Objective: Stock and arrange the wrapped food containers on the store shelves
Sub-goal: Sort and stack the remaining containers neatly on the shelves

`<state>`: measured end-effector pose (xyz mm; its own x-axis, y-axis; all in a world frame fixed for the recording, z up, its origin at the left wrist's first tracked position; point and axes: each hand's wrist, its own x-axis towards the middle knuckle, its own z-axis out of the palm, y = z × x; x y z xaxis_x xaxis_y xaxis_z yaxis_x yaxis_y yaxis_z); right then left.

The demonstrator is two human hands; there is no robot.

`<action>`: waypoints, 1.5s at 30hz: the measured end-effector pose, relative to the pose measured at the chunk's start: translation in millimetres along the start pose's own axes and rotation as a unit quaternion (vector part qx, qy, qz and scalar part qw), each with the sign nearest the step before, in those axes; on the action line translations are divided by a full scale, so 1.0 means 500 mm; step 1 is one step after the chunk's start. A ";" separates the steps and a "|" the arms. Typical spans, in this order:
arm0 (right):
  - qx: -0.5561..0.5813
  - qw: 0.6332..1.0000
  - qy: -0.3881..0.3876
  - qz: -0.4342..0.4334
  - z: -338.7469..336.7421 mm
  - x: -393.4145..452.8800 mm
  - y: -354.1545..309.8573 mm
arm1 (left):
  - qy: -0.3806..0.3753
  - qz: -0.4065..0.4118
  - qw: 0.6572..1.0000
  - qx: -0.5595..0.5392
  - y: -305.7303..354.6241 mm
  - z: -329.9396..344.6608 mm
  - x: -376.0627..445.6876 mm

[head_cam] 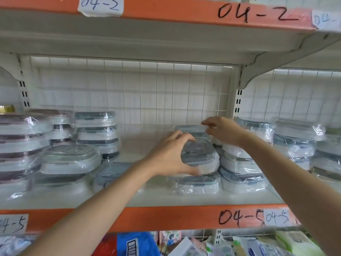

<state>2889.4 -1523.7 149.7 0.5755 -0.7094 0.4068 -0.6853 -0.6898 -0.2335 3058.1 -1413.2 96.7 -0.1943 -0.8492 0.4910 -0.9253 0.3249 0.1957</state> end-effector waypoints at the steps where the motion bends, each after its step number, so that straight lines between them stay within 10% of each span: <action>1: 0.008 1.000 -0.001 0.002 0.008 0.011 -0.001 | 0.008 -0.011 1.000 -0.006 -0.021 -0.028 -0.016; 15: -0.096 0.993 -0.071 0.017 0.101 0.084 -0.021 | -0.207 -0.153 0.961 0.100 -0.203 -0.155 -0.178; 24: -0.052 0.996 0.003 0.068 0.066 0.071 -0.051 | -0.105 -0.134 0.977 0.128 -0.212 -0.087 -0.162; 31: 0.019 0.998 0.010 -0.057 0.034 0.058 -0.149 | -0.020 -0.148 0.955 0.255 -0.203 -0.062 -0.122; 40: -0.004 0.987 -0.101 -0.123 0.157 0.092 -0.254 | 0.149 -0.190 0.964 0.107 -0.218 -0.168 -0.240; 45: -0.007 0.987 -0.114 -0.117 0.161 0.102 -0.241 | 0.063 -0.266 0.962 -0.010 -0.196 -0.105 -0.220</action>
<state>3037.1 -1488.6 127.5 0.8027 -0.5467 0.2382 -0.5273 -0.8373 -0.1448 3187.1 -1329.8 68.4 0.3475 -0.8407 0.4153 -0.8759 -0.1329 0.4638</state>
